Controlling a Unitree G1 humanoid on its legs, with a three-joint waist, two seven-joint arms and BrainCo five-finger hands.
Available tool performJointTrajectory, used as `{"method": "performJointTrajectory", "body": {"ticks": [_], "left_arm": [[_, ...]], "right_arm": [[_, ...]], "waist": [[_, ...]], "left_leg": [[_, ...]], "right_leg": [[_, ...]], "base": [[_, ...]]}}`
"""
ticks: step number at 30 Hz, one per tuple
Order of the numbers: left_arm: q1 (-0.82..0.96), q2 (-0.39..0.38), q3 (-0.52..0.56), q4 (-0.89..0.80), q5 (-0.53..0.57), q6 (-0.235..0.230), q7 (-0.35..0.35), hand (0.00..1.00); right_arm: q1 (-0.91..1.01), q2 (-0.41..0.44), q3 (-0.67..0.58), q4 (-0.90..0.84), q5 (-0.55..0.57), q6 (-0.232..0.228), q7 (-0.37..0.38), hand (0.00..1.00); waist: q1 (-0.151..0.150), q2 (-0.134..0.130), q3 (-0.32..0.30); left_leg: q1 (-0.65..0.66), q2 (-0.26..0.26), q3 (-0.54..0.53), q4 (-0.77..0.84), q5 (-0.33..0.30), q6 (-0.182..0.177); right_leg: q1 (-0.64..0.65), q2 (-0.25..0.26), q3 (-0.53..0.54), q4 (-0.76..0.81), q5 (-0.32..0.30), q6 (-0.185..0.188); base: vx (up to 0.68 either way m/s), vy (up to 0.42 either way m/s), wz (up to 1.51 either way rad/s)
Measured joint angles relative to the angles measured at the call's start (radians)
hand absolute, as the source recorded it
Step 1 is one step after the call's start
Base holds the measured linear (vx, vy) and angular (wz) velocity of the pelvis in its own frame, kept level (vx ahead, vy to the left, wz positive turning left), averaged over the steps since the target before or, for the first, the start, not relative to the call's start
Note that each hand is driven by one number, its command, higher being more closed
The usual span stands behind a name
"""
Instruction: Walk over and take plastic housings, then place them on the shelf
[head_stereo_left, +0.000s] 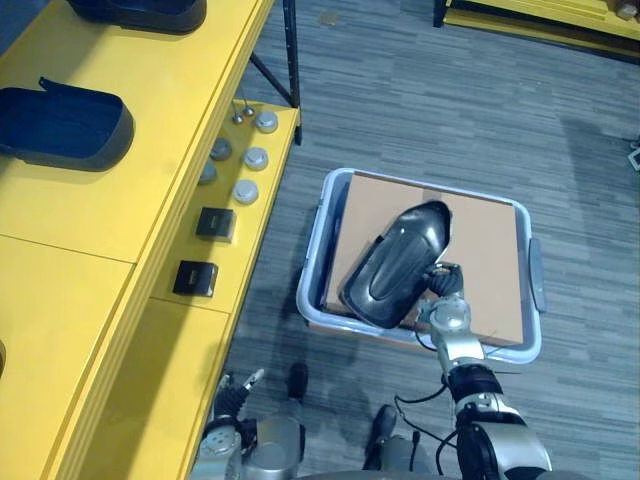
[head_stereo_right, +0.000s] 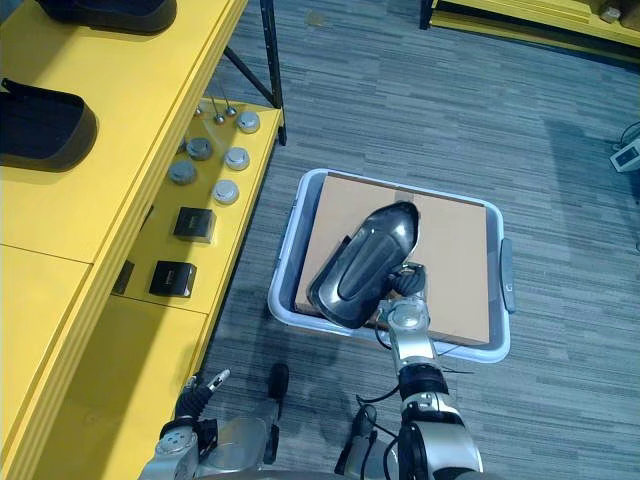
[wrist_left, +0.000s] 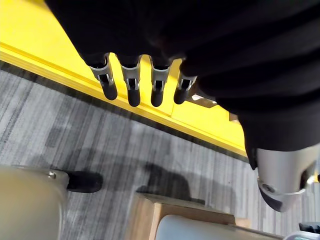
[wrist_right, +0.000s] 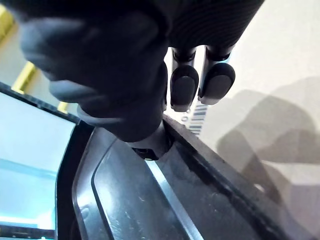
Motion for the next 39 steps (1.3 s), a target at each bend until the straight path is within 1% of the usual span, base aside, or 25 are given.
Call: {"method": "performJointTrajectory", "body": {"ticks": [1,3,4,6,7,9,10,12,14,15,18,20,23,27,28,30,32,36,38,39], "left_arm": [[0.004,-0.002,-0.012,-0.038,0.0,0.0,0.0,0.0],[0.006,-0.004,-0.053,-0.198,0.001,-0.004,0.0,0.0],[0.005,-0.004,-0.061,-0.232,0.002,-0.007,0.001,0.0],[0.008,-0.012,-0.07,-0.38,0.003,-0.013,0.004,0.0],[0.011,-0.016,-0.069,-0.419,0.004,-0.013,0.007,0.0],[0.013,-0.023,-0.069,-0.536,0.035,-0.017,0.024,0.0],[0.015,-0.022,-0.069,-0.609,0.051,-0.024,0.031,0.0],[0.0,-0.022,-0.076,-0.717,0.113,-0.041,0.06,0.0],[-0.029,-0.022,-0.096,-0.8,0.162,-0.054,0.09,0.0],[-0.038,-0.021,-0.105,-0.814,0.174,-0.056,0.095,0.0],[-0.081,-0.021,-0.146,-0.833,0.23,-0.059,0.114,0.0],[-0.096,-0.02,-0.175,-0.833,0.275,-0.057,0.116,0.0],[-0.106,-0.019,-0.209,-0.819,0.325,-0.055,0.133,0.0],[-0.114,-0.018,-0.253,-0.798,0.386,-0.047,0.134,0.0],[-0.12,-0.017,-0.258,-0.791,0.395,-0.044,0.134,0.0],[-0.143,-0.011,-0.277,-0.77,0.435,-0.031,0.139,0.0],[-0.148,-0.003,-0.277,-0.768,0.449,-0.022,0.155,0.0],[-0.151,0.007,-0.277,-0.768,0.484,-0.006,0.163,0.0],[-0.156,0.013,-0.278,-0.766,0.508,0.006,0.181,0.0],[-0.161,0.015,-0.278,-0.761,0.511,0.011,0.185,0.0]], "right_arm": [[0.006,-0.001,-0.001,-0.015,-0.007,0.0,-0.008,1.0],[0.029,-0.002,-0.01,-0.077,-0.018,-0.003,-0.031,1.0],[0.032,-0.004,-0.012,-0.086,-0.02,-0.004,-0.035,1.0],[0.044,-0.014,-0.013,-0.14,-0.042,-0.005,-0.037,1.0],[0.048,-0.014,-0.011,-0.159,-0.05,-0.006,-0.038,1.0],[0.063,-0.014,0.001,-0.218,-0.06,-0.011,-0.052,1.0],[0.065,-0.014,0.019,-0.251,-0.067,-0.017,-0.056,1.0],[0.066,-0.013,0.04,-0.315,-0.089,-0.036,-0.056,1.0],[0.066,-0.012,0.067,-0.369,-0.095,-0.042,-0.056,1.0],[0.066,-0.01,0.076,-0.381,-0.095,-0.042,-0.056,1.0],[0.065,0.004,0.127,-0.432,-0.095,-0.063,-0.055,1.0],[0.064,0.015,0.176,-0.466,-0.094,-0.078,-0.053,1.0],[0.064,0.033,0.252,-0.511,-0.091,-0.085,-0.05,1.0],[0.063,0.046,0.308,-0.554,-0.044,-0.13,-0.039,1.0],[0.063,0.049,0.32,-0.558,-0.037,-0.134,-0.033,1.0],[0.063,0.054,0.347,-0.563,-0.011,-0.153,-0.024,1.0],[0.064,0.059,0.362,-0.563,0.005,-0.154,-0.024,1.0],[0.066,0.06,0.368,-0.563,0.034,-0.154,-0.014,1.0],[0.068,0.06,0.381,-0.563,0.052,-0.154,-0.009,1.0],[0.069,0.06,0.384,-0.563,0.06,-0.154,-0.009,1.0]], "waist": [[0.0,0.0,0.0],[-0.003,0.0,-0.002],[-0.004,0.0,-0.003],[-0.006,0.002,-0.01],[-0.007,0.002,-0.013],[-0.014,0.002,-0.032],[-0.03,0.002,-0.047],[-0.032,0.002,-0.055],[-0.032,0.003,-0.072],[-0.032,0.003,-0.073],[-0.035,0.006,-0.086],[-0.043,0.008,-0.094],[-0.057,0.012,-0.116],[-0.057,0.014,-0.152],[-0.058,0.015,-0.156],[-0.059,0.015,-0.17],[-0.061,0.015,-0.179],[-0.064,0.015,-0.181],[-0.077,0.014,-0.185],[-0.079,0.015,-0.187]], "left_leg": [[0.0,0.0,-0.002,0.0,0.0,0.0],[0.0,-0.002,-0.012,0.001,0.003,0.005],[0.0,-0.003,-0.014,0.001,0.003,0.005],[0.0,-0.005,-0.018,0.001,0.004,0.005],[0.0,-0.005,-0.018,0.001,0.004,0.005],[0.0,-0.005,-0.023,0.001,0.004,0.005],[0.0,-0.005,-0.029,0.001,0.004,0.005],[0.011,-0.005,-0.029,0.001,0.004,0.005],[0.015,-0.004,-0.027,0.001,0.004,0.005],[0.019,-0.004,-0.027,0.001,0.004,0.005],[0.029,-0.003,-0.022,0.001,0.003,0.005],[0.033,-0.003,-0.011,0.001,0.003,0.005],[0.042,-0.002,0.003,0.001,0.003,0.005],[0.046,0.01,0.026,0.001,0.003,0.005],[0.047,0.01,0.027,0.001,0.003,0.005],[0.049,0.01,0.03,0.001,0.004,0.005],[0.051,0.011,0.033,0.001,0.004,0.005],[0.053,0.01,0.041,0.001,0.004,0.005],[0.054,0.01,0.043,0.001,0.004,0.005],[0.054,0.01,0.043,0.001,0.004,0.005]], "right_leg": [[0.001,0.0,-0.002,0.0,0.0,0.0],[0.007,-0.001,-0.014,-0.001,0.0,0.001],[0.008,-0.001,-0.017,-0.001,-0.001,0.001],[0.011,-0.001,-0.023,-0.002,-0.001,0.002],[0.011,-0.001,-0.024,-0.002,-0.001,0.002],[0.014,-0.001,-0.032,-0.003,-0.001,0.002],[0.018,-0.001,-0.039,-0.003,-0.001,0.002],[0.028,-0.002,-0.04,-0.003,-0.001,0.002],[0.029,-0.001,-0.04,-0.003,-0.001,0.002],[0.03,-0.001,-0.04,-0.003,-0.001,0.002],[0.034,-0.002,-0.037,-0.003,-0.003,-0.001],[0.03,-0.002,-0.026,-0.002,-0.004,-0.002],[0.027,-0.001,-0.01,0.005,-0.007,-0.007],[0.012,0.002,0.016,0.015,-0.005,-0.006],[0.012,0.002,0.017,0.015,-0.005,-0.005],[0.012,0.005,0.021,0.015,-0.003,-0.004],[0.013,0.006,0.026,0.014,-0.003,-0.004],[0.012,0.007,0.034,0.014,-0.002,-0.004],[0.011,0.007,0.035,0.013,-0.002,-0.004],[0.011,0.007,0.035,0.013,-0.002,-0.004]], "base": [[0.03,-0.008,0.08],[0.05,-0.004,0.11],[0.05,-0.004,0.11],[0.06,-0.002,0.08],[0.07,-0.002,0.05],[0.07,-0.01,0.1],[0.09,-0.013,0.11],[0.05,-0.01,0.02],[0.0,0.0,0.0],[-0.03,-0.004,-0.06],[-0.05,0.0,-0.08],[-0.07,0.012,-0.19],[-0.07,0.021,-0.17],[-0.03,0.006,-0.18],[-0.01,-0.013,-0.08],[0.0,0.002,-0.05],[0.01,0.002,-0.05],[0.01,0.006,-0.05],[0.0,0.0,0.0],[0.0,0.0,0.0]]}}
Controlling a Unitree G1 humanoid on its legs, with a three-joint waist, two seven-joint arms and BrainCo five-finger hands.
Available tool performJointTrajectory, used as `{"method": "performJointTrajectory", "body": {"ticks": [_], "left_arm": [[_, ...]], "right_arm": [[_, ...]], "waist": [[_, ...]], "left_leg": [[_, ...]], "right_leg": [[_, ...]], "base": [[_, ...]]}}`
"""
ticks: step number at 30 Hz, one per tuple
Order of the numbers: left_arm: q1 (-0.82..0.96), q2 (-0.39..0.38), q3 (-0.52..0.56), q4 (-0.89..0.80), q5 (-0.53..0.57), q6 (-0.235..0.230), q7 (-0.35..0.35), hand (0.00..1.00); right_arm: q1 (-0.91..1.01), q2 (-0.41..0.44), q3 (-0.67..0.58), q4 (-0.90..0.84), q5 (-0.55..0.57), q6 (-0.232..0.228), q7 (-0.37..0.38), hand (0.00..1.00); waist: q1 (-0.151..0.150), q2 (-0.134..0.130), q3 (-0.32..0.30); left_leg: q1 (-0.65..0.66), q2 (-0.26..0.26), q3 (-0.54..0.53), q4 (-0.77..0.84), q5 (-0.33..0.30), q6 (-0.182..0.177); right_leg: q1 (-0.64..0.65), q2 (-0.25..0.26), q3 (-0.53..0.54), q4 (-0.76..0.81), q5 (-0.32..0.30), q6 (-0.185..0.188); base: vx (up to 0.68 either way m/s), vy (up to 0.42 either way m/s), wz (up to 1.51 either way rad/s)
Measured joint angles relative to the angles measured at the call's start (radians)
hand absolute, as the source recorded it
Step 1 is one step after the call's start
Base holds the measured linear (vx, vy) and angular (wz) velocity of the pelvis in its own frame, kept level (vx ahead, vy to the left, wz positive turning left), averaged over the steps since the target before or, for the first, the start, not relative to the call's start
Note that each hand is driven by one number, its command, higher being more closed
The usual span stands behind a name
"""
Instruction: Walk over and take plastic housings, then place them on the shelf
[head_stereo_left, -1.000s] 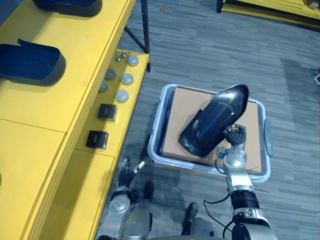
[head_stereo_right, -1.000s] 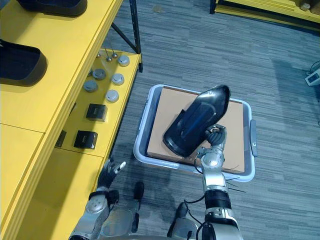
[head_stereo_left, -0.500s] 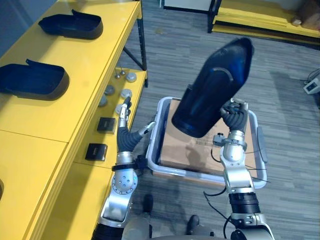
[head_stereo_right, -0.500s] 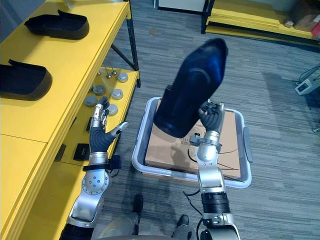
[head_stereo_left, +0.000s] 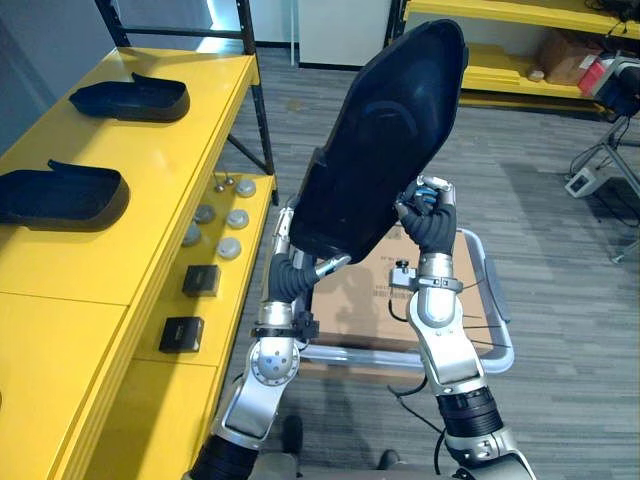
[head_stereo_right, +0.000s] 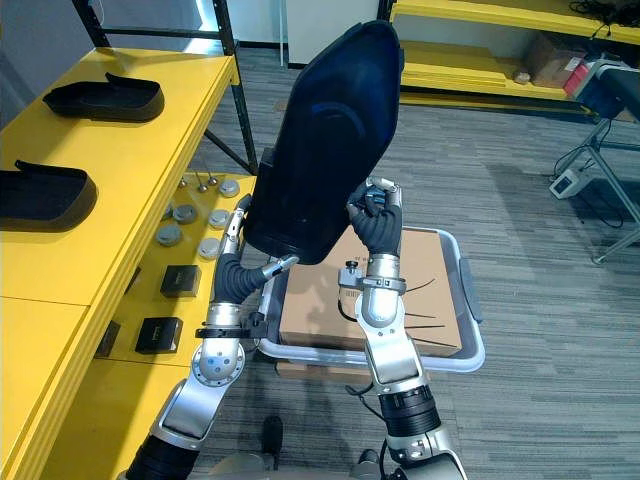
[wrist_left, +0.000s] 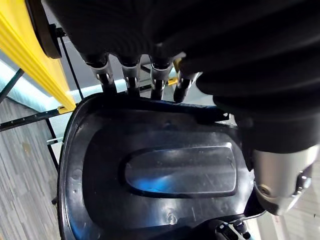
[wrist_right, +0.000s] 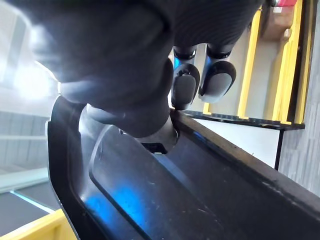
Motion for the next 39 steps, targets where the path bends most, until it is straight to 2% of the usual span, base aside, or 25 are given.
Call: {"method": "performJointTrajectory", "body": {"ticks": [5,13,18,22,30,39], "left_arm": [[-0.025,0.004,0.0,0.022,0.0,0.024,0.035,0.0],[-0.022,0.003,0.002,0.044,-0.004,0.026,0.035,0.0],[-0.017,-0.018,0.005,0.041,-0.071,0.006,0.02,0.0],[0.0,-0.027,0.016,0.033,-0.103,-0.012,0.013,0.0],[0.061,-0.048,0.067,0.011,-0.155,-0.013,0.016,0.0],[0.061,-0.054,0.063,0.013,-0.157,-0.012,-0.011,0.0]], "right_arm": [[0.047,-0.001,0.041,0.0,0.064,-0.004,0.004,1.0],[0.091,-0.02,0.067,0.026,0.028,-0.003,0.028,1.0],[0.117,-0.017,0.073,0.109,-0.025,0.005,0.065,1.0],[0.133,-0.017,0.061,0.117,-0.036,0.013,0.065,1.0],[0.134,-0.009,-0.01,0.116,-0.037,0.013,0.042,1.0],[0.134,0.015,0.016,0.095,-0.024,0.009,0.047,1.0]], "waist": [[-0.007,-0.001,-0.027],[-0.006,-0.002,-0.049],[-0.004,-0.002,-0.052],[-0.006,-0.002,-0.052],[-0.005,-0.002,-0.052],[-0.006,-0.003,-0.052]], "left_leg": [[0.001,0.002,0.009,0.0,0.0,0.0],[0.002,0.002,0.012,-0.001,0.0,0.0],[0.004,0.002,0.007,-0.002,0.001,0.0],[0.003,0.001,-0.003,-0.002,0.001,-0.001],[0.005,0.003,-0.018,-0.002,0.006,-0.006],[0.006,0.004,-0.016,-0.002,0.006,-0.007]], "right_leg": [[0.0,0.002,0.006,-0.006,0.002,-0.001],[0.0,0.003,0.011,-0.009,0.003,-0.001],[0.002,0.002,0.008,-0.007,0.002,-0.002],[0.007,0.002,0.0,-0.007,0.0,-0.006],[0.018,0.006,-0.017,-0.007,-0.001,-0.007],[0.017,0.008,-0.013,-0.007,-0.001,-0.007]], "base": [[0.01,0.0,-0.03],[0.0,0.001,-0.01],[0.0,0.003,0.01],[0.0,0.002,0.06],[0.0,-0.003,0.06],[0.0,0.0,0.0]]}}
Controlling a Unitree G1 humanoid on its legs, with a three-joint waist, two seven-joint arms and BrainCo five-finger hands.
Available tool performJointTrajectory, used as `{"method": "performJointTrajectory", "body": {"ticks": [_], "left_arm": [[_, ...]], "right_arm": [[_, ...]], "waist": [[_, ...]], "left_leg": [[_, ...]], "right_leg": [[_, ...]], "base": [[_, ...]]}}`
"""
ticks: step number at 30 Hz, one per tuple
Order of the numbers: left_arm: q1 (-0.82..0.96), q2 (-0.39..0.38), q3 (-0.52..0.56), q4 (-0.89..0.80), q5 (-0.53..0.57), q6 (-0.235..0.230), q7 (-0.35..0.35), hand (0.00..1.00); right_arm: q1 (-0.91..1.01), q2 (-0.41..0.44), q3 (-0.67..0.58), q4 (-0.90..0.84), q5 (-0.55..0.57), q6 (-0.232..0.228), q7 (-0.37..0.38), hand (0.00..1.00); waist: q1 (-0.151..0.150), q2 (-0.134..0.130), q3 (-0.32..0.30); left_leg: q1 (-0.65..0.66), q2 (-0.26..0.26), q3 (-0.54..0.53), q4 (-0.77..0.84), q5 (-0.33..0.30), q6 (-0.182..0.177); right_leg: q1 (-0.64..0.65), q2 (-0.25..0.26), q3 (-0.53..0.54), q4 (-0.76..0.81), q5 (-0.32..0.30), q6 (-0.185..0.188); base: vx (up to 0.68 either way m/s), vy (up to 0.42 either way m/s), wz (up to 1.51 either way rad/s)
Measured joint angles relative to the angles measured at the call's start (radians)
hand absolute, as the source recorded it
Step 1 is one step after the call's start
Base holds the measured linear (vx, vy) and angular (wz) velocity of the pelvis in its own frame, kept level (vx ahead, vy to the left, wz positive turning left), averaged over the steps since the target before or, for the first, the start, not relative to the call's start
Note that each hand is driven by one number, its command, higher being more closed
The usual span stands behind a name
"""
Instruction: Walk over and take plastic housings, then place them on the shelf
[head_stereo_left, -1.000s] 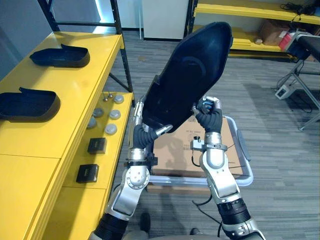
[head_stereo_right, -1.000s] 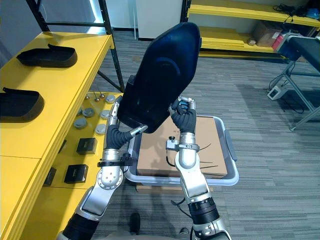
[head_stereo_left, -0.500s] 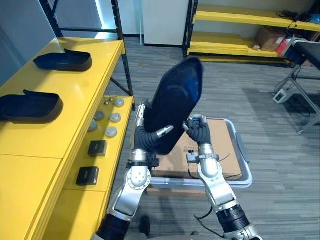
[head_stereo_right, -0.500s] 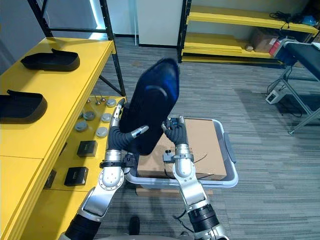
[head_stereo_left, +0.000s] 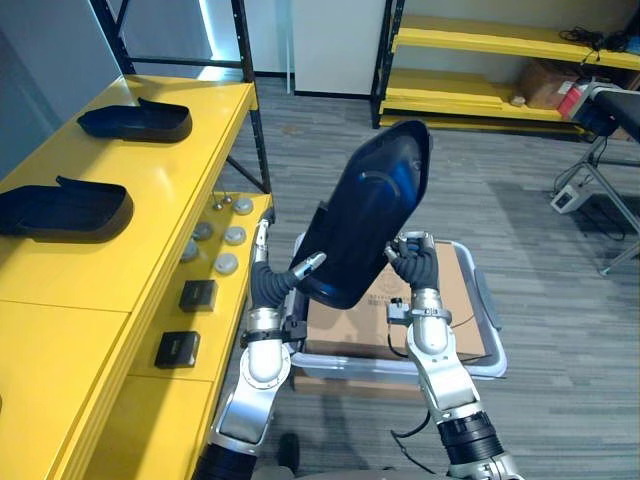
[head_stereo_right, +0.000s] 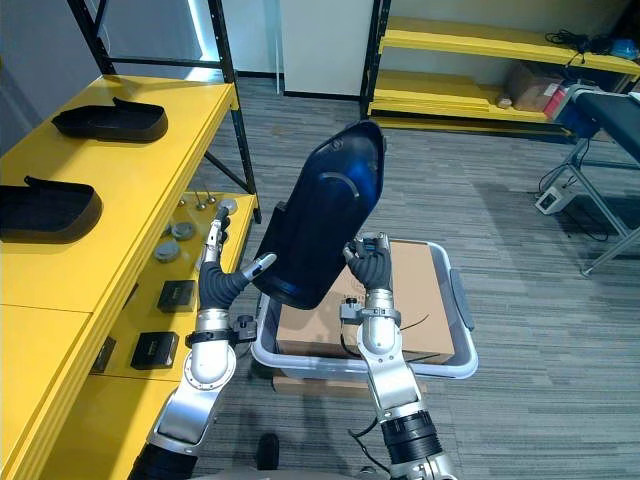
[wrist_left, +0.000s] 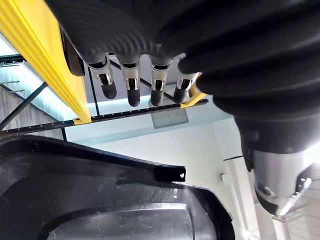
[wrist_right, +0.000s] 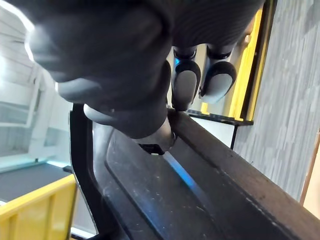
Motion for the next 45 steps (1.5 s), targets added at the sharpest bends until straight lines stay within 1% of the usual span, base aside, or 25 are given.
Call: {"method": "performJointTrajectory", "body": {"ticks": [4,10,11,16,19,20,22,24,26,28,29,30,33,40,43,45], "left_arm": [[-0.001,0.0,0.0,0.027,0.0,0.004,0.0,0.0],[-0.004,0.002,0.001,0.074,0.002,0.031,0.002,0.0],[-0.007,0.003,0.002,0.081,0.002,0.033,0.003,1.0],[-0.024,0.022,0.006,0.12,-0.004,0.037,0.001,1.0],[-0.025,0.028,0.008,0.126,-0.048,0.037,-0.002,1.0],[-0.025,0.038,0.008,0.126,-0.063,0.037,-0.004,1.0],[-0.025,0.051,0.003,0.129,-0.084,0.037,-0.03,1.0],[-0.024,0.059,0.003,0.137,-0.106,0.037,-0.043,1.0],[-0.024,0.058,0.003,0.143,-0.122,0.037,-0.044,1.0],[-0.024,0.06,0.003,0.148,-0.129,0.037,-0.044,1.0],[-0.024,0.06,0.003,0.148,-0.129,0.037,-0.045,1.0],[-0.024,0.06,0.003,0.148,-0.132,0.037,-0.046,1.0],[-0.023,0.06,0.005,0.148,-0.167,0.037,-0.085,1.0],[-0.022,0.06,0.009,0.14,-0.165,0.037,-0.125,1.0],[-0.002,0.059,0.024,0.086,-0.133,0.035,-0.128,1.0],[0.006,0.058,0.024,0.036,-0.08,0.02,-0.126,1.0]], "right_arm": [[0.0,0.001,0.032,-0.039,0.03,-0.003,0.022,1.0],[0.0,0.002,0.079,-0.072,0.067,-0.009,0.046,1.0],[0.001,0.002,0.082,-0.072,0.071,-0.009,0.047,1.0],[0.029,-0.004,0.092,-0.072,0.09,-0.009,0.05,1.0],[0.031,-0.019,0.095,-0.074,0.107,-0.009,0.06,1.0],[0.032,-0.025,0.096,-0.077,0.11,-0.009,0.063,1.0],[0.035,-0.045,0.112,-0.093,0.116,-0.01,0.07,1.0],[0.045,-0.054,0.132,-0.138,0.116,-0.022,0.083,1.0],[0.046,-0.053,0.136,-0.151,0.116,-0.036,0.09,1.0],[0.046,-0.054,0.136,-0.15,0.116,-0.04,0.096,1.0],[0.046,-0.054,0.135,-0.15,0.116,-0.043,0.099,0.0],[0.046,-0.054,0.135,-0.15,0.116,-0.045,0.102,0.0],[0.046,-0.066,0.128,-0.15,0.116,-0.055,0.109,0.0],[0.041,-0.096,0.067,-0.149,0.116,-0.07,0.134,0.0],[0.014,-0.139,0.028,-0.159,0.126,-0.092,0.154,0.0],[0.014,-0.171,-0.006,-0.201,0.128,-0.116,0.167,0.0]], "waist": [[-0.001,0.0,0.0],[-0.009,-0.002,-0.005],[-0.009,-0.003,-0.006],[-0.015,-0.005,-0.029],[-0.023,-0.005,-0.032],[-0.024,-0.005,-0.032],[-0.025,-0.005,-0.032],[-0.023,-0.005,-0.034],[-0.023,-0.004,-0.039],[-0.023,-0.004,-0.047],[-0.023,-0.004,-0.049],[-0.023,-0.004,-0.049],[-0.024,-0.004,-0.049],[-0.023,-0.003,-0.05],[-0.024,0.0,-0.052],[-0.022,0.001,-0.051]], "left_leg": [[0.001,0.002,0.004,0.0,0.0,0.0],[0.002,0.008,0.014,0.0,0.0,-0.001],[0.004,0.009,0.017,0.0,-0.001,-0.001],[0.007,0.013,0.03,0.0,-0.001,-0.002],[0.007,0.016,0.039,-0.003,-0.003,-0.003],[0.007,0.017,0.043,-0.005,-0.007,-0.008],[0.007,0.017,0.043,-0.005,-0.007,-0.009],[0.006,0.017,0.042,-0.005,-0.007,-0.009],[0.006,0.017,0.041,-0.005,-0.007,-0.009],[0.005,0.016,0.041,-0.001,-0.004,-0.004],[0.005,0.016,0.04,0.0,-0.003,-0.004],[0.005,0.016,0.039,0.0,-0.003,-0.004],[0.005,0.015,0.034,0.0,-0.003,-0.004],[0.009,0.013,0.015,-0.005,-0.002,-0.004],[0.009,0.013,0.013,-0.005,-0.002,-0.005],[0.009,0.013,0.01,-0.005,-0.002,-0.005]], "right_leg": [[0.0,0.001,0.005,-0.002,0.002,0.003],[-0.002,0.007,0.014,-0.008,0.006,0.001],[-0.002,0.008,0.016,-0.008,0.006,0.001],[-0.007,0.011,0.029,-0.008,0.008,-0.004],[-0.014,0.013,0.042,-0.009,0.008,-0.012],[-0.017,0.014,0.045,-0.01,0.009,-0.013],[-0.017,0.014,0.046,-0.01,0.01,-0.015],[-0.016,0.014,0.045,-0.01,0.01,-0.015],[-0.016,0.014,0.045,-0.01,0.01,-0.015],[-0.016,0.013,0.044,-0.01,0.011,-0.014],[-0.015,0.013,0.043,-0.01,0.011,-0.014],[-0.015,0.013,0.042,-0.01,0.011,-0.014],[-0.012,0.013,0.039,-0.01,0.011,-0.014],[0.002,0.013,0.018,-0.01,0.01,-0.014],[0.004,0.014,0.016,-0.01,0.01,-0.014],[0.005,0.015,0.013,-0.01,0.01,-0.014]], "base": [[0.0,0.0,-0.01],[0.0,0.0,-0.04],[0.0,-0.001,-0.1],[-0.01,-0.002,-0.08],[-0.03,0.005,-0.11],[-0.03,0.004,-0.1],[-0.01,0.002,-0.04],[0.0,0.0,0.0],[0.0,0.0,0.0],[0.02,0.0,0.01],[0.0,0.0,0.0],[0.0,0.0,0.0],[0.0,0.0,0.03],[-0.01,0.001,0.08],[-0.01,0.0,0.01],[0.0,0.0,0.03]]}}
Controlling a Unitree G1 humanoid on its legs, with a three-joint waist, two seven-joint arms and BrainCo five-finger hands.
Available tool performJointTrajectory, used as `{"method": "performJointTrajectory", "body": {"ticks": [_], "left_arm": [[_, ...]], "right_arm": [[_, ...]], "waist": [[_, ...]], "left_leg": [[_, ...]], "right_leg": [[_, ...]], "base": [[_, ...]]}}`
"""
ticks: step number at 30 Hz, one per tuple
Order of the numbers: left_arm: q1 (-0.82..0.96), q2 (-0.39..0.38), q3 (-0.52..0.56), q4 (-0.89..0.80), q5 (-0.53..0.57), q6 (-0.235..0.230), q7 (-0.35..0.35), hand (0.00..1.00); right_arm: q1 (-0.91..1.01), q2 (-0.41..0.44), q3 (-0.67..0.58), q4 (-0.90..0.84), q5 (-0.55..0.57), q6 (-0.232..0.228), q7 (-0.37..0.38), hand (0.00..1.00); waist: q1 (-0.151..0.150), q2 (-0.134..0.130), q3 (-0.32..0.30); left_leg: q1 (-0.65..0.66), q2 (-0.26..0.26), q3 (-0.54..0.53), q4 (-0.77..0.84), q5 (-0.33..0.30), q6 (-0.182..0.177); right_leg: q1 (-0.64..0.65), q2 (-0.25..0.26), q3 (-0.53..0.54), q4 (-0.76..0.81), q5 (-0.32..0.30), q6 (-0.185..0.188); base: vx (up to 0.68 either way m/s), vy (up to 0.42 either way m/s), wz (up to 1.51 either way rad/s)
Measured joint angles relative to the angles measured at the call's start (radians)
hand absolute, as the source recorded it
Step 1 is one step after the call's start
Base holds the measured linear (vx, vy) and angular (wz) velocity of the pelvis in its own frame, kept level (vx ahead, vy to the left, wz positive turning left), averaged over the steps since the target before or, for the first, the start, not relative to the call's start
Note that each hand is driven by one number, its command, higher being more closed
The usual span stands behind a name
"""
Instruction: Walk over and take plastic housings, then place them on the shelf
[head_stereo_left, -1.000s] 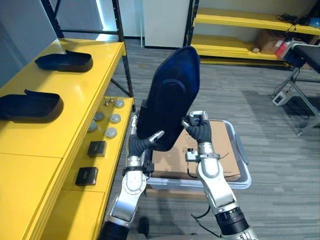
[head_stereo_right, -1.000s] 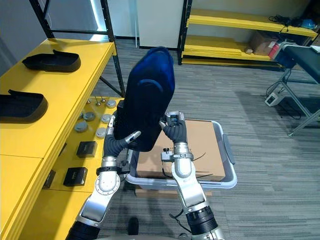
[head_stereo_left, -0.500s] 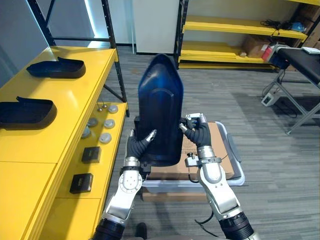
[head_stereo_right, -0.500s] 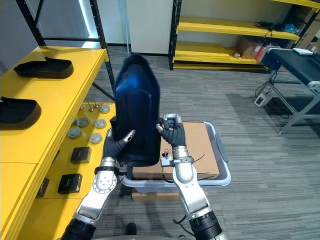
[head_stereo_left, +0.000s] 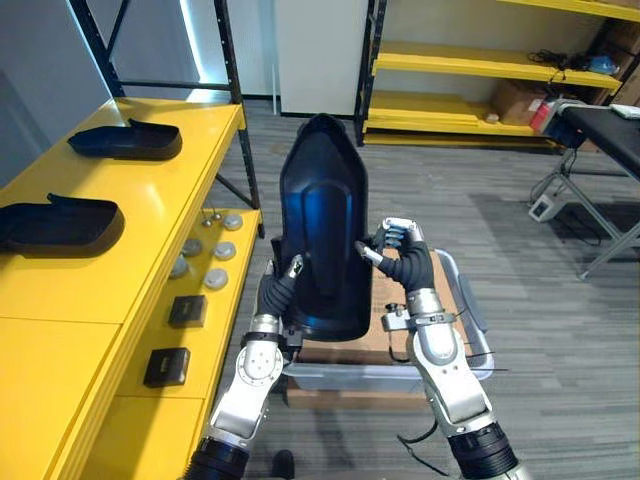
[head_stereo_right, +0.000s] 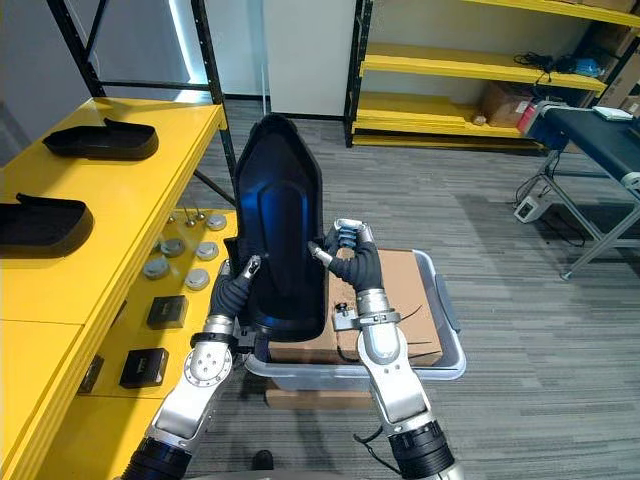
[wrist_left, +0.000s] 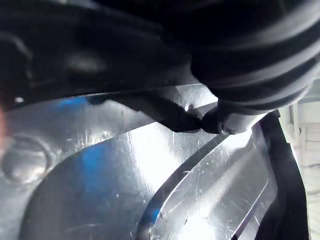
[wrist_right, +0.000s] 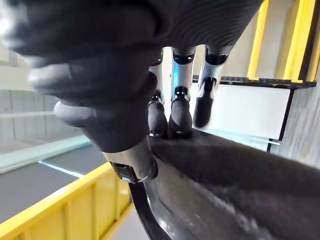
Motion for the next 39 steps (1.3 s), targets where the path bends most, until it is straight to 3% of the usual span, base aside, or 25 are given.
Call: {"method": "performJointTrajectory", "body": {"ticks": [4,6,8,11,15,22,27,33,36,39], "left_arm": [[0.001,-0.007,0.013,-0.08,0.074,-0.033,0.005,1.0],[0.053,-0.02,0.109,-0.108,0.071,-0.062,0.023,1.0],[0.102,-0.02,0.186,-0.122,0.069,-0.067,0.043,1.0],[0.164,-0.019,0.281,-0.122,0.044,-0.066,0.058,1.0],[0.194,-0.023,0.281,-0.129,0.006,-0.067,0.056,1.0],[0.218,-0.041,0.275,-0.159,-0.034,-0.072,0.033,1.0],[0.23,-0.048,0.188,-0.192,-0.047,-0.077,0.003,1.0],[0.24,-0.056,0.123,-0.205,-0.048,-0.077,-0.026,1.0],[0.285,-0.069,0.124,-0.25,-0.061,-0.078,-0.027,1.0],[0.316,-0.097,0.127,-0.303,-0.087,-0.078,-0.026,1.0]], "right_arm": [[0.013,-0.017,-0.134,-0.082,0.03,-0.08,0.025,0.0],[0.018,0.001,-0.414,-0.088,0.126,-0.093,-0.022,0.0],[0.036,-0.004,-0.604,-0.053,0.207,-0.101,-0.067,0.0],[0.098,-0.022,-0.74,0.034,0.295,-0.113,-0.094,0.0],[0.173,-0.023,-0.817,0.29,0.385,-0.108,-0.112,0.0],[0.214,-0.012,-0.807,0.77,0.412,-0.03,-0.08,0.0],[0.299,0.088,-0.684,1.041,0.408,0.037,0.022,0.0],[0.305,0.143,-0.517,1.111,0.332,0.075,0.084,0.0],[0.305,0.147,-0.45,1.11,0.3,0.074,0.093,0.0],[0.303,0.147,-0.397,1.067,0.286,0.072,0.089,0.0]], "waist": [[-0.002,0.008,0.003],[-0.005,0.013,0.003],[-0.007,0.018,0.003],[-0.014,0.027,0.003],[-0.022,0.031,0.004],[-0.031,0.044,0.017],[-0.023,0.051,0.028],[-0.001,0.04,0.057],[0.016,0.026,0.076],[0.068,0.026,0.106]], "left_leg": [[0.0,-0.001,-0.004,0.0,0.0,0.0],[-0.002,-0.001,-0.007,0.0,-0.001,-0.001],[-0.005,-0.001,-0.01,0.0,-0.001,-0.001],[-0.009,-0.001,-0.01,0.0,-0.001,0.0],[-0.015,0.0,-0.011,0.0,-0.001,-0.001],[-0.025,0.0,-0.016,0.005,-0.001,-0.001],[-0.024,0.002,-0.038,0.005,-0.001,-0.002],[-0.02,0.001,-0.07,0.007,-0.006,-0.009],[-0.05,-0.018,-0.139,0.023,-0.006,-0.009],[-0.127,-0.06,-0.275,0.093,-0.003,-0.014]], "right_leg": [[0.002,0.0,-0.003,0.0,-0.001,0.002],[0.004,0.0,-0.007,-0.001,-0.002,0.003],[0.004,0.0,-0.013,-0.006,-0.003,0.004],[0.004,0.002,-0.015,-0.014,-0.002,0.003],[0.002,0.003,-0.019,-0.019,-0.002,0.003],[-0.005,0.003,-0.025,-0.018,-0.002,0.004],[0.016,0.004,-0.047,-0.011,-0.011,0.013],[0.024,-0.003,-0.08,0.035,-0.044,0.014],[0.033,-0.016,-0.157,0.083,-0.082,0.019],[0.036,-0.044,-0.317,0.161,-0.135,0.027]], "base": [[0.0,0.0,0.02],[0.01,0.0,0.04],[0.01,-0.006,0.05],[0.01,-0.005,-0.01],[0.01,-0.006,0.01],[0.01,-0.002,0.03],[0.02,-0.016,0.15],[-0.02,-0.015,0.2],[-0.03,-0.031,0.79],[0.02,-0.047,1.31]]}}
